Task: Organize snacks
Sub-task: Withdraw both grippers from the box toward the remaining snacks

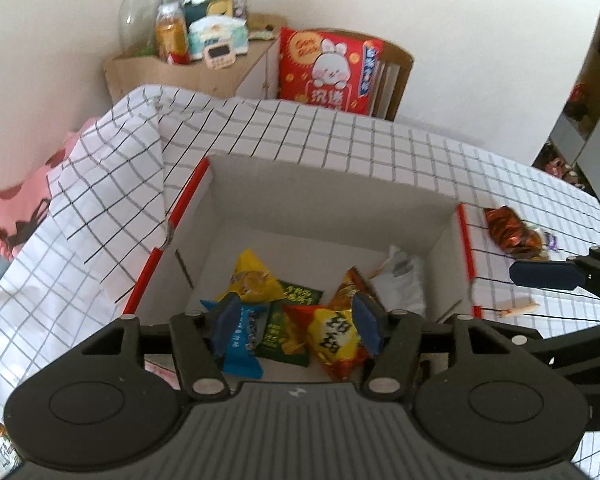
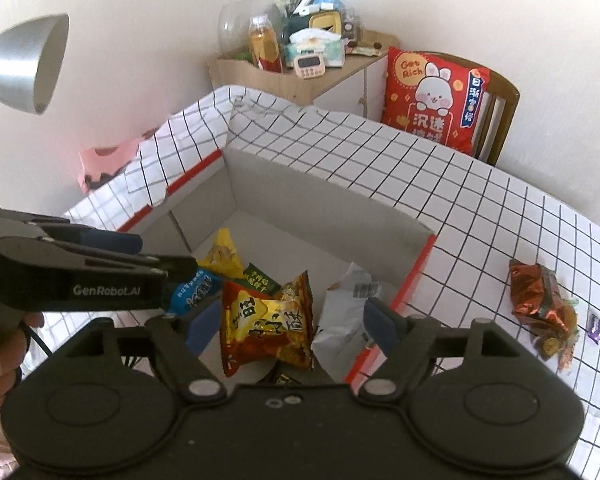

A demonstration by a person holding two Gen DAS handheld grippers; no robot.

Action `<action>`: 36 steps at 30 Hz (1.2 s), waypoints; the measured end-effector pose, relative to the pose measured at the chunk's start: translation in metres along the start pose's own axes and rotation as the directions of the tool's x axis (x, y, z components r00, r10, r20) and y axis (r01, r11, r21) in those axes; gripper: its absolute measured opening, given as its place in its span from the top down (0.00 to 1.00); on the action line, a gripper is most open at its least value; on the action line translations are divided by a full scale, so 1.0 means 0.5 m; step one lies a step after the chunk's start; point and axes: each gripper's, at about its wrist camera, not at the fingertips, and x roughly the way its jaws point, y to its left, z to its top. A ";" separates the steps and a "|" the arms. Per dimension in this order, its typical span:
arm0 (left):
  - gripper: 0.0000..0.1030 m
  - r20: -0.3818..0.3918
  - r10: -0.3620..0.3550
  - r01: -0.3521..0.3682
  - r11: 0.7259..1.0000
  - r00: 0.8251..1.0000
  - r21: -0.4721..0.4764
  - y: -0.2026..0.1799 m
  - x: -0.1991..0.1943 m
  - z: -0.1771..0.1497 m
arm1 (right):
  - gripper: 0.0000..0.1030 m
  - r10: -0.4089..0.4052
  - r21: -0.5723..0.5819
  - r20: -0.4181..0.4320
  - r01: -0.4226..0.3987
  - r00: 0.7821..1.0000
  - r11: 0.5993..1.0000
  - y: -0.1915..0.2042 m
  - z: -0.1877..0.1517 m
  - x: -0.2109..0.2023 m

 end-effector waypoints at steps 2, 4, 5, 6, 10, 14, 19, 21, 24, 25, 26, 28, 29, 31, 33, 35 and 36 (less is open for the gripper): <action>0.36 0.024 -0.010 0.010 1.000 1.000 0.007 -0.014 -0.016 -0.002 | 0.22 0.002 0.011 0.012 -0.002 1.000 1.000 -0.008 -0.004 -0.017; 0.36 0.043 -0.020 0.019 1.000 0.999 0.017 -0.030 -0.030 -0.003 | 0.21 0.006 0.025 0.024 -0.007 1.000 1.000 -0.019 -0.008 -0.033; 0.36 0.054 -0.024 0.022 0.999 0.998 0.024 -0.037 -0.036 -0.004 | 0.20 0.009 0.034 0.033 -0.010 0.999 0.999 -0.026 -0.011 -0.043; 0.36 0.066 -0.028 0.026 0.999 0.997 0.031 -0.048 -0.044 -0.006 | 0.20 0.009 0.041 0.041 -0.011 0.999 0.999 -0.030 -0.013 -0.051; 0.36 0.098 -0.059 0.053 0.997 0.993 0.059 -0.086 -0.068 -0.009 | 0.16 0.009 0.068 0.083 -0.014 0.997 0.998 -0.056 -0.029 -0.092; 0.31 0.122 -0.083 0.073 0.994 0.989 0.084 -0.130 -0.083 -0.014 | 0.13 -0.011 0.089 0.131 -0.001 0.991 0.996 -0.091 -0.050 -0.137; 0.31 0.126 -0.128 0.112 0.985 0.984 0.130 -0.195 -0.084 -0.022 | 0.07 -0.044 0.127 0.166 0.022 0.985 0.992 -0.147 -0.082 -0.185; 0.30 0.117 -0.145 0.127 0.981 0.982 0.149 -0.223 -0.079 -0.025 | 0.06 -0.061 0.144 0.172 0.036 0.983 0.989 -0.172 -0.098 -0.200; 0.28 0.102 -0.158 0.140 0.976 0.982 0.169 -0.263 -0.068 -0.033 | 0.03 -0.081 0.180 0.178 0.049 0.981 0.982 -0.212 -0.122 -0.217; 0.28 0.094 -0.164 0.146 0.974 0.982 0.176 -0.278 -0.063 -0.037 | 0.01 -0.086 0.196 0.179 0.050 0.980 0.979 -0.225 -0.131 -0.221; 0.28 0.087 -0.168 0.150 0.972 0.982 0.179 -0.292 -0.059 -0.041 | 0.01 -0.089 0.213 0.179 0.050 0.980 0.976 -0.241 -0.141 -0.225; 0.28 0.068 -0.176 0.161 0.970 0.982 0.184 -0.320 -0.046 -0.048 | 0.00 -0.099 0.230 0.175 0.057 0.980 0.971 -0.266 -0.160 -0.230; 0.28 0.061 -0.180 0.166 0.968 0.982 0.187 -0.333 -0.040 -0.051 | 0.00 -0.111 0.237 0.170 0.069 0.979 0.969 -0.280 -0.172 -0.232; 0.28 0.045 -0.183 0.171 0.965 0.982 0.201 -0.360 -0.024 -0.059 | 0.00 -0.126 0.241 0.155 0.087 0.980 0.967 -0.303 -0.193 -0.233; 0.28 0.032 -0.187 0.175 0.959 0.982 0.221 -0.385 -0.009 -0.067 | 0.00 -0.137 0.240 0.138 0.101 0.981 0.966 -0.324 -0.211 -0.232; 0.28 0.016 -0.192 0.182 0.951 0.981 0.248 -0.413 0.007 -0.072 | 0.00 -0.147 0.235 0.124 0.115 0.981 0.965 -0.350 -0.227 -0.233; 0.28 0.007 -0.198 0.189 0.947 0.980 0.261 -0.423 0.014 -0.073 | 0.00 -0.151 0.235 0.119 0.120 0.981 0.965 -0.363 -0.231 -0.233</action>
